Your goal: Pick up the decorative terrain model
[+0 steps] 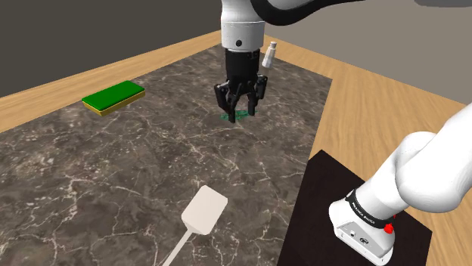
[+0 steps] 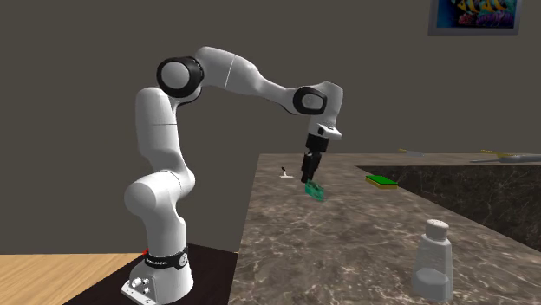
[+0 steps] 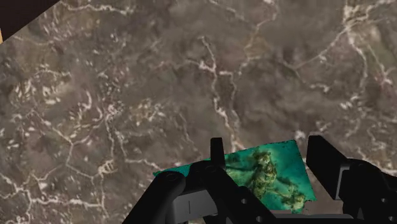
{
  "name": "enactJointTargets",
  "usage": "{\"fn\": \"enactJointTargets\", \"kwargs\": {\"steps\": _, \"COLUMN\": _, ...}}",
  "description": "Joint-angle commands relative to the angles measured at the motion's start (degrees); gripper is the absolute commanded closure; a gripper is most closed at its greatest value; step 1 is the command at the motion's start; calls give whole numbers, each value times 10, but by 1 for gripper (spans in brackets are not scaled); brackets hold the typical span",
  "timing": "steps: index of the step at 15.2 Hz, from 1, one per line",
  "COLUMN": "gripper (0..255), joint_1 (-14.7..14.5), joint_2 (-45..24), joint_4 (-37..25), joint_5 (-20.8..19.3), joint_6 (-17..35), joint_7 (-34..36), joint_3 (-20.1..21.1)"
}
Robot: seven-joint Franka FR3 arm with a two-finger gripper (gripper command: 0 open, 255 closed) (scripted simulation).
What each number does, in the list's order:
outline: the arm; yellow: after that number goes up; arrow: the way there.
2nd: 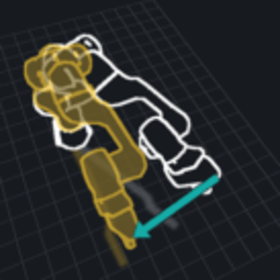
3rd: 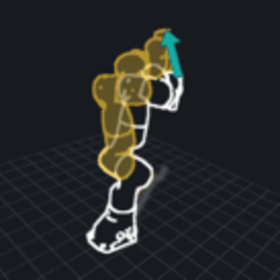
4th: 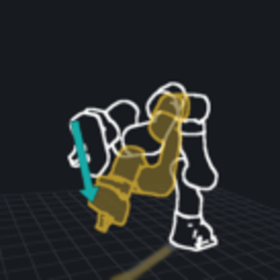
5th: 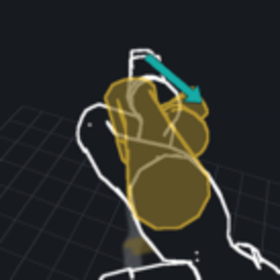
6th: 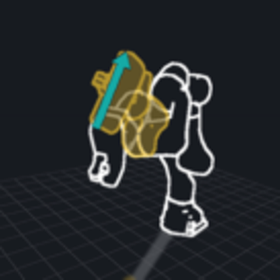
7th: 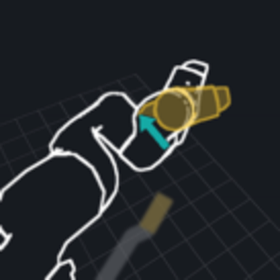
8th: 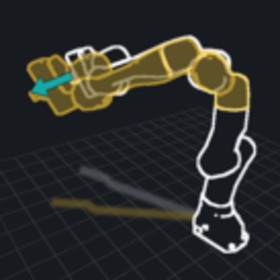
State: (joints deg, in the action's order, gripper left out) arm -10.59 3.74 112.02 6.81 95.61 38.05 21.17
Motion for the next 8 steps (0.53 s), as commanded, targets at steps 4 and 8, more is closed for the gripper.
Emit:
{"fn": "enactJointTargets", "kwargs": {"steps": 4, "gripper": 255, "joint_1": 1, "joint_2": 3, "joint_4": -37, "joint_5": 0, "joint_6": -40, "joint_7": 3, "joint_3": -1}}
{"fn": "enactJointTargets", "kwargs": {"steps": 8, "gripper": 255, "joint_1": 1, "joint_2": 3, "joint_4": -53, "joint_5": 0, "joint_6": -56, "joint_7": 4, "joint_3": -2}}
